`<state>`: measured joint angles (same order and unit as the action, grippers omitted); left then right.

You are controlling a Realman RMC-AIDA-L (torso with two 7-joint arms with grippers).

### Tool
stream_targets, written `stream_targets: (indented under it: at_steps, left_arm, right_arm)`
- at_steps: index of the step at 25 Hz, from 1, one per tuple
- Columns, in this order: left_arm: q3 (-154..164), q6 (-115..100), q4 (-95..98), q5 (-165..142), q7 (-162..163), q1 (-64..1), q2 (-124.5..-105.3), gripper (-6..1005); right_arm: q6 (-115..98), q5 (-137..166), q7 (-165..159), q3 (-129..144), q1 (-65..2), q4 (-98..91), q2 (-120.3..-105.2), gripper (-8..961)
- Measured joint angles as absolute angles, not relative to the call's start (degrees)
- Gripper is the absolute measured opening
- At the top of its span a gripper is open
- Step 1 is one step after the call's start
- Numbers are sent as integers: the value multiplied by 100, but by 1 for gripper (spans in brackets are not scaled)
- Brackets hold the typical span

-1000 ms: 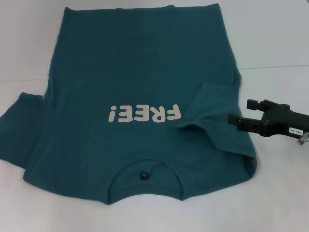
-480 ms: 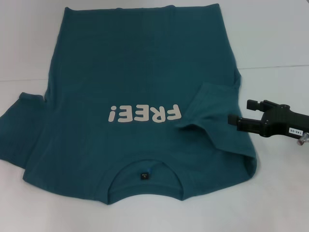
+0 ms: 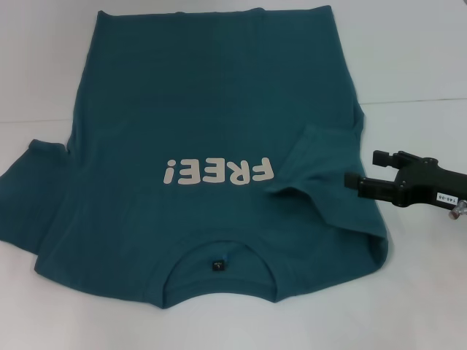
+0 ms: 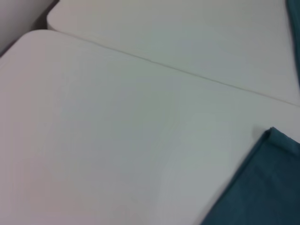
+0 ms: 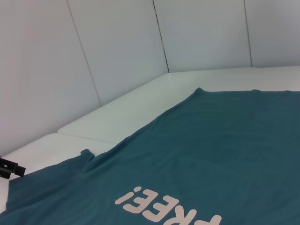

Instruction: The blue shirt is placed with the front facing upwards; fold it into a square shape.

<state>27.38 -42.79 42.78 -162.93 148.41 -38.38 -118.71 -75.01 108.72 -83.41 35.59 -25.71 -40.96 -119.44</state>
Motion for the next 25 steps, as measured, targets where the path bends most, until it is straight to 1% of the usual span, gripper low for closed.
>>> stream_targets:
  at_steps: [25]
  left_arm:
    - [2760,-4130,4130,-16316,14827,-3832,-11874,738]
  right_arm:
    - [-7488,10872,-8342,3559,-2552,-4086,-11944,946]
